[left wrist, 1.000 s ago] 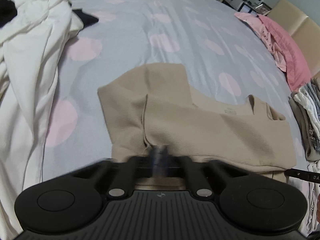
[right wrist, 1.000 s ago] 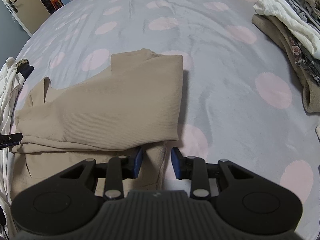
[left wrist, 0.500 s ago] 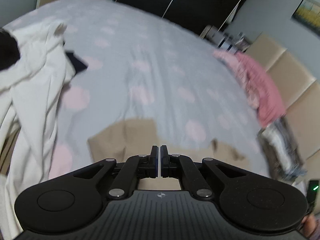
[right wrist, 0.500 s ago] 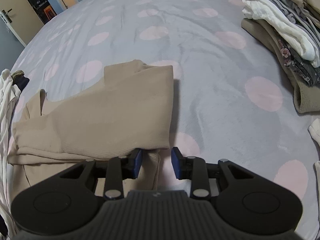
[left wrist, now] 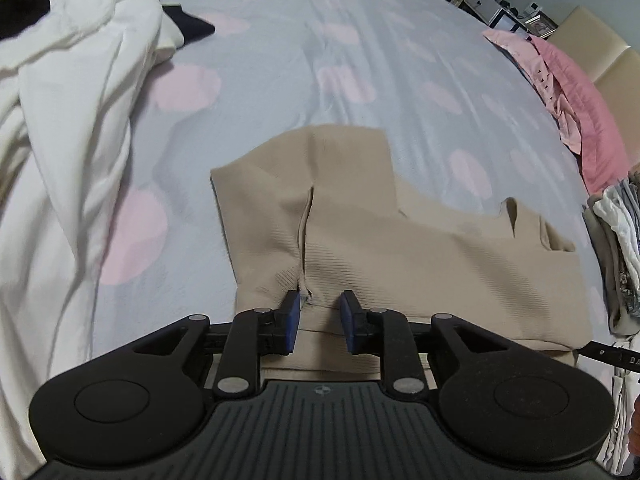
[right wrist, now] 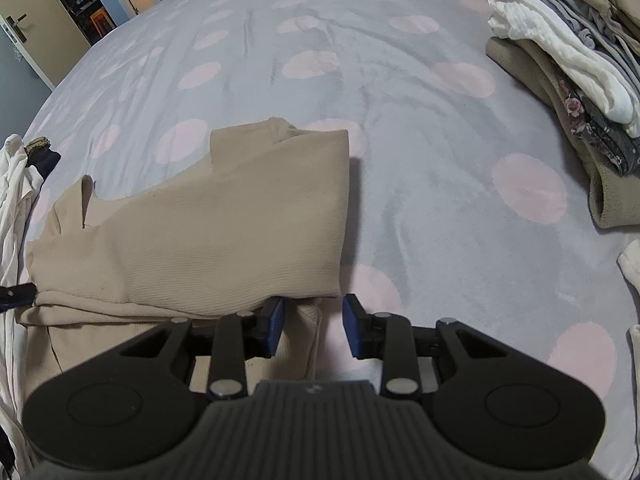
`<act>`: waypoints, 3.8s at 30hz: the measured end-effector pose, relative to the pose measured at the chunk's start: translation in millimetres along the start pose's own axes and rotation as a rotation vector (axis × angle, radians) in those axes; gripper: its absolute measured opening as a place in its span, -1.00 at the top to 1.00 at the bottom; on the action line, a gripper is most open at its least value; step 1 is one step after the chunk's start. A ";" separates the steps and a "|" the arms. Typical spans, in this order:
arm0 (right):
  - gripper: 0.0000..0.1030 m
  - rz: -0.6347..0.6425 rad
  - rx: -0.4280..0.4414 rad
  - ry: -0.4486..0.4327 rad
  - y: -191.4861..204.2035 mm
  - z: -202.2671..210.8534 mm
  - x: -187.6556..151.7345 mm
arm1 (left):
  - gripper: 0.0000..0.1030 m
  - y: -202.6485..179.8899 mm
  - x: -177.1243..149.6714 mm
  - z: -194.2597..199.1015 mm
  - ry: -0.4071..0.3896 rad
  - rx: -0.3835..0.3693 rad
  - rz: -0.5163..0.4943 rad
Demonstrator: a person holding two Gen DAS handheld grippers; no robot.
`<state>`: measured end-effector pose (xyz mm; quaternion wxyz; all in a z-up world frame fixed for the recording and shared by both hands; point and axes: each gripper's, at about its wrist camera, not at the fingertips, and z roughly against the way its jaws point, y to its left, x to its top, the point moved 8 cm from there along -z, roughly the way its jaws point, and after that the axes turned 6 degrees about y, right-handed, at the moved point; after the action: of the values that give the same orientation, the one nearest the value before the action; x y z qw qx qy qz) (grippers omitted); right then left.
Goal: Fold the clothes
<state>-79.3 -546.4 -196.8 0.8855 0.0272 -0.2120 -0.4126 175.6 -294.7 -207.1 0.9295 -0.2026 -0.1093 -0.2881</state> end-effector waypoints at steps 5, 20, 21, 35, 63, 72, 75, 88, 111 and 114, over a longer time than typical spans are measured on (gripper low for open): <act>0.31 0.000 -0.001 0.001 -1.1 -1.6 0.8 | 0.97 -9.9 -0.2 2.1 -0.034 0.002 -0.047; 0.31 -0.029 0.007 -0.072 -1.4 14.0 13.6 | 1.00 -26.5 47.2 99.4 -0.334 -0.138 0.007; 0.31 -0.029 0.009 -0.077 -0.2 14.5 14.3 | 1.00 -24.3 47.9 99.1 -0.336 -0.132 0.018; 0.73 0.040 -0.103 -0.063 8.9 -5.0 11.0 | 1.00 -7.2 37.4 78.2 -0.226 -0.009 0.010; 0.42 0.095 0.071 -0.030 27.5 34.0 2.1 | 0.43 13.7 -14.4 65.7 -0.063 0.163 -0.109; 0.44 0.354 0.099 0.000 71.8 51.3 -56.4 | 0.37 -5.8 -72.4 93.7 -0.040 0.092 -0.303; 0.43 0.457 0.094 -0.004 81.2 56.5 -84.4 | 0.25 -14.9 -96.9 102.0 -0.030 0.082 -0.407; -0.03 0.985 0.094 -0.007 101.9 83.5 -247.9 | 0.20 -41.3 -244.9 117.3 0.032 0.121 -0.884; -0.08 1.645 -0.474 -0.103 47.0 80.0 -379.5 | 0.02 -23.0 -383.6 84.6 0.056 0.489 -1.622; -0.07 1.690 -0.498 -0.083 40.0 73.6 -384.7 | -0.14 -20.2 -381.1 85.9 0.028 0.491 -1.607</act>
<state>-298.9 -225.2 -256.8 0.8663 -0.3474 -0.0969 0.3456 -152.3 -85.0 -245.9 0.4603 0.1486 -0.2683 -0.8331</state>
